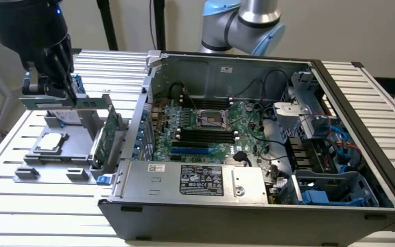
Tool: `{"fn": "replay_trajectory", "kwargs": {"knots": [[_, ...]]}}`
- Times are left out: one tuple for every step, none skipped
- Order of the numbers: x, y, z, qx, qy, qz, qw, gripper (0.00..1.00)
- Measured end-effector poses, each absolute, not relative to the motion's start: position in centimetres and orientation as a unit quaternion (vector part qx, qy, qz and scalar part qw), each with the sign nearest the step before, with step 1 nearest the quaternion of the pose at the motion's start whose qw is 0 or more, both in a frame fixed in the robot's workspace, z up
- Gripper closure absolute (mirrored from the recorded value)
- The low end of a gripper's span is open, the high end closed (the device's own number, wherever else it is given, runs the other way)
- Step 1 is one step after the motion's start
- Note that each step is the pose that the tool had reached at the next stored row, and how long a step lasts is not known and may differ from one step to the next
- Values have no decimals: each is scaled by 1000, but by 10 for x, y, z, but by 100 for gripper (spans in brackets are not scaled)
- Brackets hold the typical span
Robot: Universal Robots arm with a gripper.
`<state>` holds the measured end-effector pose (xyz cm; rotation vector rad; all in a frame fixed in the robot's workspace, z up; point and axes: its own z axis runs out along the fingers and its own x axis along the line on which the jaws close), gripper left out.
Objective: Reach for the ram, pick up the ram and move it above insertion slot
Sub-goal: 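Pick up the ram and move it above insertion slot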
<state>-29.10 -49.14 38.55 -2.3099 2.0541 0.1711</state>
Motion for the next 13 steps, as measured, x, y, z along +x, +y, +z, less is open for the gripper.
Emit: {"fn": "replay_trajectory", "kwargs": {"knots": [[-289, -491, 385, -746, 663, 57, 25, 87], [-286, -491, 386, -746, 663, 59, 27, 87], [-284, -490, 386, -746, 663, 60, 29, 87], [-281, -490, 386, -746, 663, 62, 31, 87], [-279, -490, 385, -746, 663, 64, 33, 87], [-276, -489, 386, -746, 662, 65, 34, 87], [-273, -489, 386, -745, 662, 66, 35, 87], [-269, -489, 386, -745, 662, 68, 37, 87], [-265, -489, 386, -745, 662, 68, 38, 87], [-260, -489, 387, -745, 662, 69, 38, 87], [-256, -489, 388, -745, 662, 69, 39, 87], [-251, -489, 388, -745, 662, 70, 39, 87], [-247, -488, 389, -745, 662, 70, 39, 87]]}}
